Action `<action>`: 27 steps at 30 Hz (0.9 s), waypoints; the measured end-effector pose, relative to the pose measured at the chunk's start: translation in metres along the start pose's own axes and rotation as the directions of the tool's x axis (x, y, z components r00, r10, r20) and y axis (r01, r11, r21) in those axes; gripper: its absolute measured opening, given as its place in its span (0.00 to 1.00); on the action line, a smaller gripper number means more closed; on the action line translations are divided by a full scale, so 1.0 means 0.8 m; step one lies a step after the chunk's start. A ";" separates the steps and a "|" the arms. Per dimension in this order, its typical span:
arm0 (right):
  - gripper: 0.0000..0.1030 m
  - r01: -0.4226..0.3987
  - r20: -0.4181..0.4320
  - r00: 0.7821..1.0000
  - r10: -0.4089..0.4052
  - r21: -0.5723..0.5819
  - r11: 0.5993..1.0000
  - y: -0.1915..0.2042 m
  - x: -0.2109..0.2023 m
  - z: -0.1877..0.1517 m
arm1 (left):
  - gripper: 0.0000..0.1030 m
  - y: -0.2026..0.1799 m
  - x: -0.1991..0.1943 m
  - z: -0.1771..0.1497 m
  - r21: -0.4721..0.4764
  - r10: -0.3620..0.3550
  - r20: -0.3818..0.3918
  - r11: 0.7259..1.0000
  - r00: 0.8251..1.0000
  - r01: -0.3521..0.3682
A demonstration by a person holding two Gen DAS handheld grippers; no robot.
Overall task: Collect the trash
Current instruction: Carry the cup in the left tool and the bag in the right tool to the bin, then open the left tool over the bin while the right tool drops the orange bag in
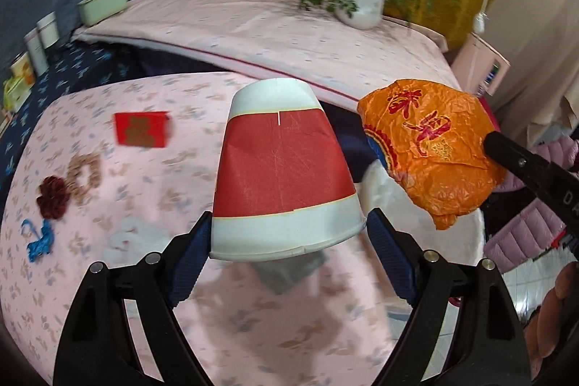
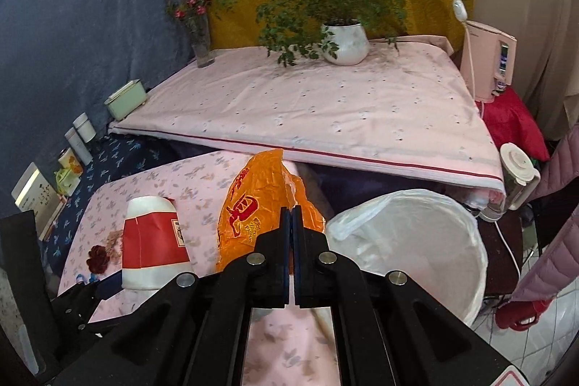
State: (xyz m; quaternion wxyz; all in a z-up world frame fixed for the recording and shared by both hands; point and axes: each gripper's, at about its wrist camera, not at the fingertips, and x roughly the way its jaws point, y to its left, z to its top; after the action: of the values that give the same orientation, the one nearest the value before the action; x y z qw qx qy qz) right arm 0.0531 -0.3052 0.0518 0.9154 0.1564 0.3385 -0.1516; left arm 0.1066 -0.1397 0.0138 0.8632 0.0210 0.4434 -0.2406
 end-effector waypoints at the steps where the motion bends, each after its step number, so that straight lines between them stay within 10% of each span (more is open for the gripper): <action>1: 0.02 0.017 -0.003 1.000 -0.017 0.010 1.000 -0.013 0.001 0.000 | 0.78 -0.015 0.004 0.002 0.017 -0.012 -0.001 1.000 1.000 0.012; 15: 0.02 0.151 -0.086 0.985 -0.147 0.047 0.987 -0.121 0.029 -0.009 | 0.80 -0.145 0.057 0.001 0.159 -0.102 -0.055 0.981 0.993 0.109; 27: 0.29 0.144 -0.076 0.987 -0.141 0.034 0.989 -0.112 0.032 -0.011 | 0.81 -0.138 0.069 0.003 0.136 -0.084 -0.063 0.987 0.994 0.091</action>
State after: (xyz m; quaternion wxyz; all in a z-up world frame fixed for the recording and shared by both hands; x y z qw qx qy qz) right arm 0.0325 -0.3874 0.0117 0.8858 0.1553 0.3794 -0.2176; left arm 0.0880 -0.2596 -0.0080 0.8351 0.0682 0.4508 -0.3077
